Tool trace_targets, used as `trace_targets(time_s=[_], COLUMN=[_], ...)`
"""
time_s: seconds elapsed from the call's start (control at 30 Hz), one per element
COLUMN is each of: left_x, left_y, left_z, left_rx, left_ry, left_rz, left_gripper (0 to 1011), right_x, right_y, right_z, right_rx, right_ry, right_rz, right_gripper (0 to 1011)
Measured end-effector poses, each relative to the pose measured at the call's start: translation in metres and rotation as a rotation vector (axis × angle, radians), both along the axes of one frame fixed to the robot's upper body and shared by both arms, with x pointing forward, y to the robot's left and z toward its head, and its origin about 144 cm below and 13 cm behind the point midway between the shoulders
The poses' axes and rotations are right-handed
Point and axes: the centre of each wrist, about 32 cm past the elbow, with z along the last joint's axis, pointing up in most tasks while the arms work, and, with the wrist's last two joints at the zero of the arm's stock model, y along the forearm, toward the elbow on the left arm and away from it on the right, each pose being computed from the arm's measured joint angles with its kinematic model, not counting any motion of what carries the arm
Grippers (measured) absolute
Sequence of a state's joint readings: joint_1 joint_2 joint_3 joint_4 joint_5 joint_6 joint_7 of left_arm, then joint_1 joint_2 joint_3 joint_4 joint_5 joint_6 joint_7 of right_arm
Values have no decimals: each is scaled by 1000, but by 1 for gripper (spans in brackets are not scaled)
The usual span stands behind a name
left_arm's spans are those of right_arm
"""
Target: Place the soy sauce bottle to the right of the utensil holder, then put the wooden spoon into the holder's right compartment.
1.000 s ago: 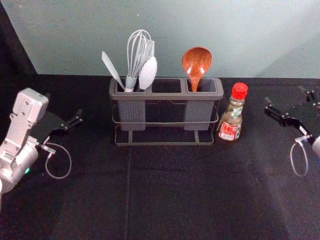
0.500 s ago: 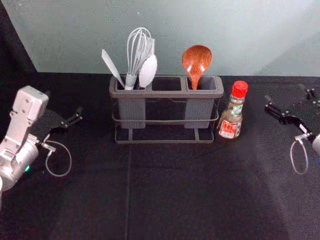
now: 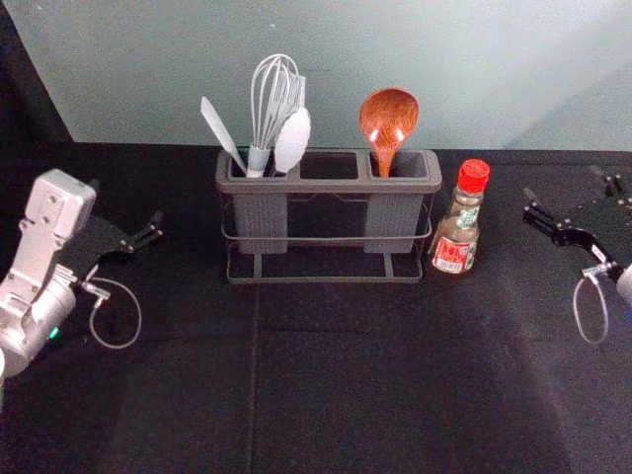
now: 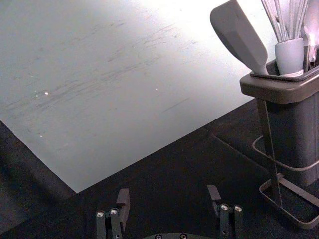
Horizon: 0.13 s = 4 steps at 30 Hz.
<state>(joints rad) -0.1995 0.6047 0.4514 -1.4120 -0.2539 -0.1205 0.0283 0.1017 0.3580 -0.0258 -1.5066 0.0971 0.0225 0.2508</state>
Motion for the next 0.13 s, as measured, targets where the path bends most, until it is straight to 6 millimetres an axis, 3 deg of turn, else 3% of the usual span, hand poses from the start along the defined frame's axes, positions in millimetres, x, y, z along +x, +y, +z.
trace_targets(time_s=[0.13], left_x=[0], left_y=[0], left_z=[0], left_rx=[0], left_ry=[0], left_rz=[0], left_gripper=[1011], right_x=[0], right_y=[0], right_z=[0], right_rx=[0], right_ry=[0], right_rz=[0], right_gripper=[1004])
